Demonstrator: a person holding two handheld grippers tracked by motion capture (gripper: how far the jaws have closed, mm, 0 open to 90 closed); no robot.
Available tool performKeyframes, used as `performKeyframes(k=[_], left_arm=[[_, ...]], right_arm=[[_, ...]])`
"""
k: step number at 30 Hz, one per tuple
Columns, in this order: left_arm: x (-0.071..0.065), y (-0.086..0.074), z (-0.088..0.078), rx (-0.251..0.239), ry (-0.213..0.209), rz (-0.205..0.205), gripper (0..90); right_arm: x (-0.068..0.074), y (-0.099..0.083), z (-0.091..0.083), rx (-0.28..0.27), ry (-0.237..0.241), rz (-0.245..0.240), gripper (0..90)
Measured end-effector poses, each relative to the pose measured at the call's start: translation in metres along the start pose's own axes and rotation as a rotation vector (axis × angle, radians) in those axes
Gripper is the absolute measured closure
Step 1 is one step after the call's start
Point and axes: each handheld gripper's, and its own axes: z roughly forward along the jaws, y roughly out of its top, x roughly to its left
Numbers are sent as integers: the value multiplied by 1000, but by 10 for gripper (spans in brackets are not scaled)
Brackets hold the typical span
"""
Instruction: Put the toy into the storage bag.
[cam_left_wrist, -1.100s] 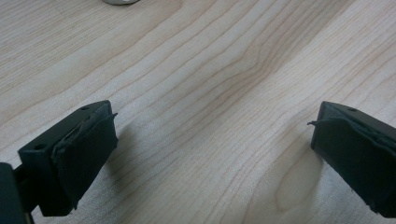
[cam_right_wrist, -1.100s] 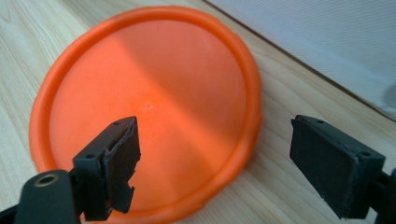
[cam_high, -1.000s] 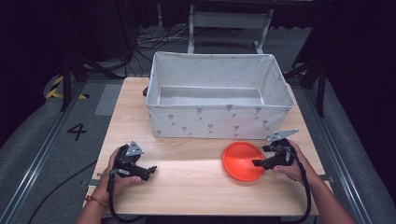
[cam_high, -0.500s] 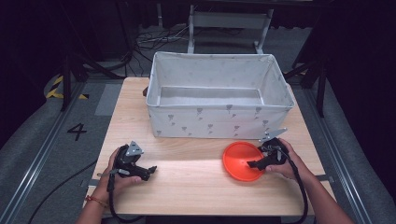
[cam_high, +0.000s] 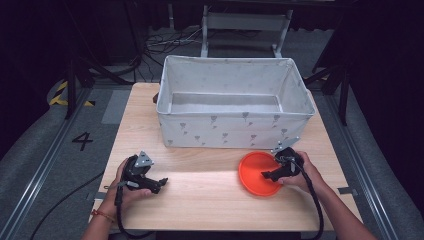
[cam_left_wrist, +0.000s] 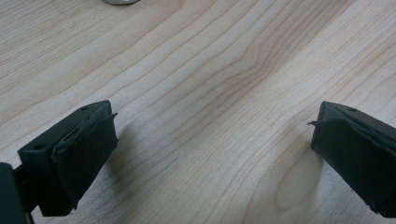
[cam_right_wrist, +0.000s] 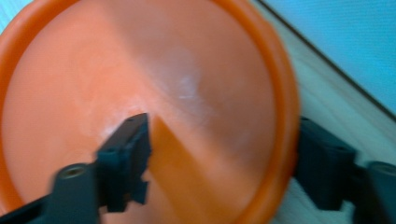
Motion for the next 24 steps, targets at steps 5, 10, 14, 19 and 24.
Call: performKeyframes(k=[5,10,14,19,24], left_arm=[[0,0,0,0,0,0,5],[0,0,0,0,0,0,5],[0,0,0,0,0,0,5],[0,0,0,0,1,0,5],[0,0,0,0,0,0,5]], right_arm=[[-3,3,-11,-46,-32,-13,547],[-3,10,-26,-77,-19,-34,681],[2,18,-41,-84,-17,-79,741],[13,28,-61,-98,4,-115,801],[27,37,-78,-89,9,-184,821]])
